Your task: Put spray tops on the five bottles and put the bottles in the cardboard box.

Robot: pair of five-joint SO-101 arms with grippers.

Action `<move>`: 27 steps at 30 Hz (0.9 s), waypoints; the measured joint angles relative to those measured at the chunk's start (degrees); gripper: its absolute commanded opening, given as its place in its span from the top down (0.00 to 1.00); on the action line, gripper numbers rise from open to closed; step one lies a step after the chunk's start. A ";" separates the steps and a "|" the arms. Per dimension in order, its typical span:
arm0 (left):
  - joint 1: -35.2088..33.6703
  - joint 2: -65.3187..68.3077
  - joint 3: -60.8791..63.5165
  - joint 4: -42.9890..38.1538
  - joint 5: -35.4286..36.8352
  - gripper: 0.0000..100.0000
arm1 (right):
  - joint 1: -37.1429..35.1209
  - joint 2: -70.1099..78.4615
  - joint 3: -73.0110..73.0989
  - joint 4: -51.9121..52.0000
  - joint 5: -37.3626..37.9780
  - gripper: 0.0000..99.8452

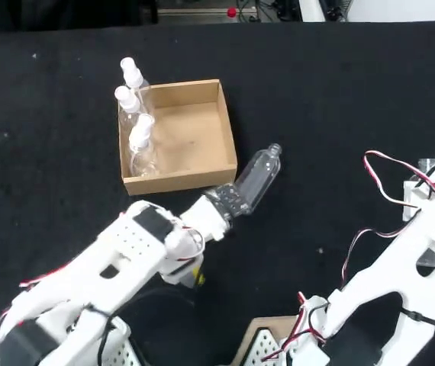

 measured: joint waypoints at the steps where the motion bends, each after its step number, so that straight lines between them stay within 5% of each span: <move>1: 0.00 1.76 -0.26 -0.18 0.09 0.82 | 0.00 0.00 0.00 0.00 0.00 0.99; 16: 2.55 5.45 -2.20 -0.26 0.09 0.86 | 0.00 0.00 0.00 0.00 0.26 0.99; 27: -4.48 -2.20 -4.48 16.88 -11.34 0.85 | 0.00 0.00 0.00 0.00 0.26 0.99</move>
